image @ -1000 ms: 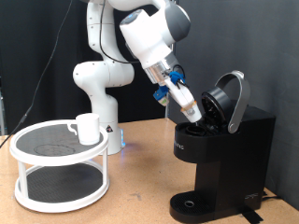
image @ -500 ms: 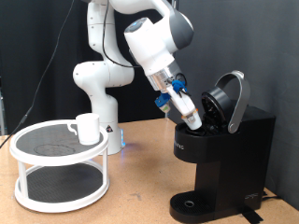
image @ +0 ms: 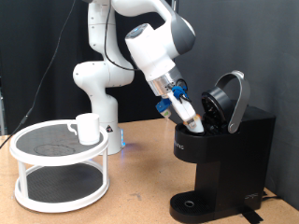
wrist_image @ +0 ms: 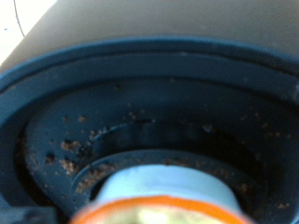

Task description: Make a cup of coffee with the keurig machine

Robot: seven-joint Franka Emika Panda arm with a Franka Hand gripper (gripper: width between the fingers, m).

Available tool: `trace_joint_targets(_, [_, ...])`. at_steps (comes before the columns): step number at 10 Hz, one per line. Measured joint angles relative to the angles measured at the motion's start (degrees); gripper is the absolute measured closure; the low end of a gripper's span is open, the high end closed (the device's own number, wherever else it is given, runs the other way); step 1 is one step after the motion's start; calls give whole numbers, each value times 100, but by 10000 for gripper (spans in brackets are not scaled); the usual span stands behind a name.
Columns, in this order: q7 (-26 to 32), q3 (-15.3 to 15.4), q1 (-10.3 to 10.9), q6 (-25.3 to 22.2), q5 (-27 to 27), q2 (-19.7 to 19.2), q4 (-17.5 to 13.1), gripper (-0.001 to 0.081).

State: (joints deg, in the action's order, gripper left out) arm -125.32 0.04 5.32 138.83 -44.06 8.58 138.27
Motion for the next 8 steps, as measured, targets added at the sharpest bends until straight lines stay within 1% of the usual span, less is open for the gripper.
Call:
trace_joint_targets(1, [2, 0, 0, -3, -7, 0, 3, 314])
trace_joint_targets(2, [45, -5, -1, -21, -60, 1, 3, 140])
trace_joint_targets(3, [195, -31, -7, -97, -202, 15, 0, 140])
trace_joint_targets(4, [365, -112, -19, -345, -323, 74, -17, 85])
trace_joint_targets(6, [490, -347, -108, -933, -411, 328, -93, 73])
trace_joint_targets(8, [487, -497, -190, -1240, -411, 594, -134, 72])
